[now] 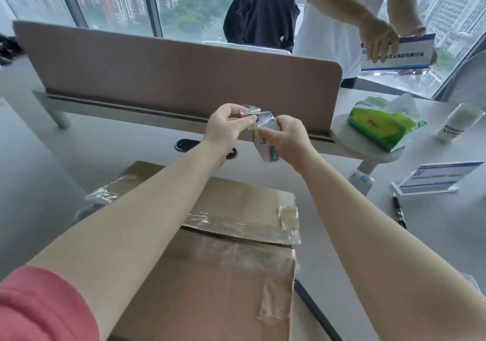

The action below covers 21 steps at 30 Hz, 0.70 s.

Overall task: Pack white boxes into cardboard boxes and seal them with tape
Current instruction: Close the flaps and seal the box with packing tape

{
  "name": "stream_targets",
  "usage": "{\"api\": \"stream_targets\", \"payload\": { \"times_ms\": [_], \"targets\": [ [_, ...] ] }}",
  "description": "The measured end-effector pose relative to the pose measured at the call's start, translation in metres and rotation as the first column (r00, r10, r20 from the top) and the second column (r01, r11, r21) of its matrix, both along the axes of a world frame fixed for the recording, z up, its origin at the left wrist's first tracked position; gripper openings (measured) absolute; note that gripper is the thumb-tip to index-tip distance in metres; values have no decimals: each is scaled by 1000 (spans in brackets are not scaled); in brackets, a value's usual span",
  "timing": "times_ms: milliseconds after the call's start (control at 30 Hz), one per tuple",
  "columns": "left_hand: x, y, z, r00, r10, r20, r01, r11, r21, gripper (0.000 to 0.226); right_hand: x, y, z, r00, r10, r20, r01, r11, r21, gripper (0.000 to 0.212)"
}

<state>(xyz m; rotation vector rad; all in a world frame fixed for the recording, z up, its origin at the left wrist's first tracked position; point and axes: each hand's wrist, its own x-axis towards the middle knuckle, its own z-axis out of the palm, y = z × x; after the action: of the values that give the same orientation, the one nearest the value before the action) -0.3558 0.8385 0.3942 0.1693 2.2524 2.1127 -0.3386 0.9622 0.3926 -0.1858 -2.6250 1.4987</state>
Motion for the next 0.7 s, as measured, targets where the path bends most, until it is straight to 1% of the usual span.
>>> {"api": "stream_targets", "payload": {
  "times_ms": [67, 133, 200, 267, 333, 400, 500, 533, 567, 633, 700],
  "targets": [
    [3, -22, 3, 998, 0, 55, -2, 1000, 31, 18, 1, -19, 4, 999, 30, -19, -28, 995, 95, 24],
    [4, -43, 5, 994, -9, 111, 1, 998, 70, 21, 3, -39, 7, 998, 58, -31, -51, 982, 180, 17],
    [5, -64, 6, 991, 1, 132, -12, 997, 80, 23, 6, -60, 8, 996, 78, -43, -66, 970, 234, 11],
    [6, -83, 7, 988, 8, 154, -20, 997, 75, 23, 9, -80, 11, 995, 81, -51, -64, 962, 266, 17],
    [7, -101, 7, 983, -16, 182, 10, 999, 30, 23, 11, -97, 12, 997, 64, -47, -48, 959, 278, 26],
    [8, -116, 8, 983, -21, 185, 27, 999, -31, 26, 12, -112, 12, 998, 48, -38, -34, 953, 300, 30],
    [9, -138, 8, 994, 27, 109, -8, 986, -167, 33, 17, -135, 9, 998, 22, -51, -4, 944, 330, 31],
    [10, -143, 8, 996, 46, 78, -31, 982, -188, 34, 20, -142, 9, 998, 19, -57, 1, 941, 337, 29],
    [12, -148, 7, 996, 61, 64, -49, 983, -180, 34, 22, -148, 9, 998, 18, -59, 3, 939, 344, 26],
    [12, -155, 4, 993, 73, 96, -65, 994, -91, 32, 29, -158, 9, 998, 19, -55, 3, 930, 366, 15],
    [13, -161, 1, 989, 90, 121, -88, 996, -19, 33, 35, -166, 10, 998, 19, -54, 2, 929, 369, 14]
  ]
}}
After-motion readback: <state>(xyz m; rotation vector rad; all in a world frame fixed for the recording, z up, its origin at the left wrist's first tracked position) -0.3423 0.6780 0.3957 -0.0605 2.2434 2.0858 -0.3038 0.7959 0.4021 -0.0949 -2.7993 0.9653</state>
